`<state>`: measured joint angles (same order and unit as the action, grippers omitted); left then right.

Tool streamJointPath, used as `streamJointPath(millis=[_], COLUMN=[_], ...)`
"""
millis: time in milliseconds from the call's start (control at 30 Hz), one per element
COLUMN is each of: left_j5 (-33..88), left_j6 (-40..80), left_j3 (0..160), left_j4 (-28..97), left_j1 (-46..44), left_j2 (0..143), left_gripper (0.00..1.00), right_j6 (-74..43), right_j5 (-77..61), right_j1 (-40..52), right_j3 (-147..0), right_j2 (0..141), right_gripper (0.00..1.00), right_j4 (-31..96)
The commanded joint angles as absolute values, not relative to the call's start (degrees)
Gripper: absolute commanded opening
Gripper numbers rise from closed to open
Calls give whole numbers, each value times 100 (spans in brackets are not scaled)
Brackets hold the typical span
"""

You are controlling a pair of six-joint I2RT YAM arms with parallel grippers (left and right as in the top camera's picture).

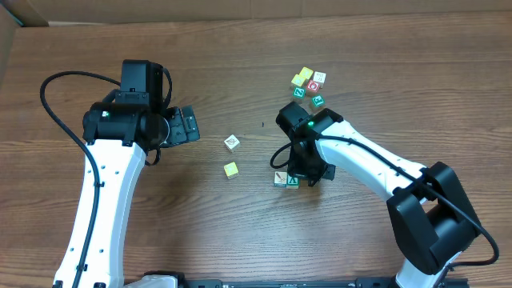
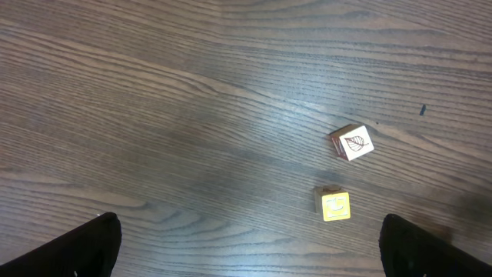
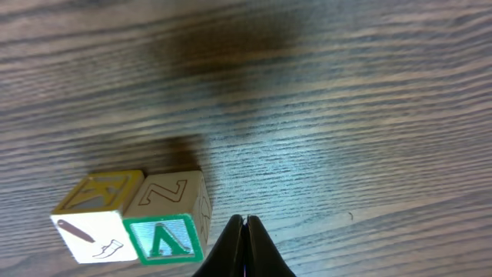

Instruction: Flip 3 blocks

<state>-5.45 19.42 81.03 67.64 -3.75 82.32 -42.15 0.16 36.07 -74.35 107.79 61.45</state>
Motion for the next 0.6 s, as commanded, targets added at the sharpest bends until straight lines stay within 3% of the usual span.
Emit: streamJointPath(millis=[0, 233, 567], left_j5=[-615, -615, -615], left_j6=[2018, 2018, 2018], left_j3=[8143, 8143, 8143], left_j4=[6746, 6746, 6746], left_j1=[-377, -377, -377], left_j2=[8241, 8241, 8241], left_gripper=[100, 100, 100], right_j6=[-4191, -3870, -4053], right_j5=[-276, -1066, -843], right_j1=[3603, 3708, 3979], right_j3=[-7293, -7290, -7269], right_j2=[10630, 10630, 10630], right_gripper=[4, 4, 4], right_j4=[6101, 6119, 6117])
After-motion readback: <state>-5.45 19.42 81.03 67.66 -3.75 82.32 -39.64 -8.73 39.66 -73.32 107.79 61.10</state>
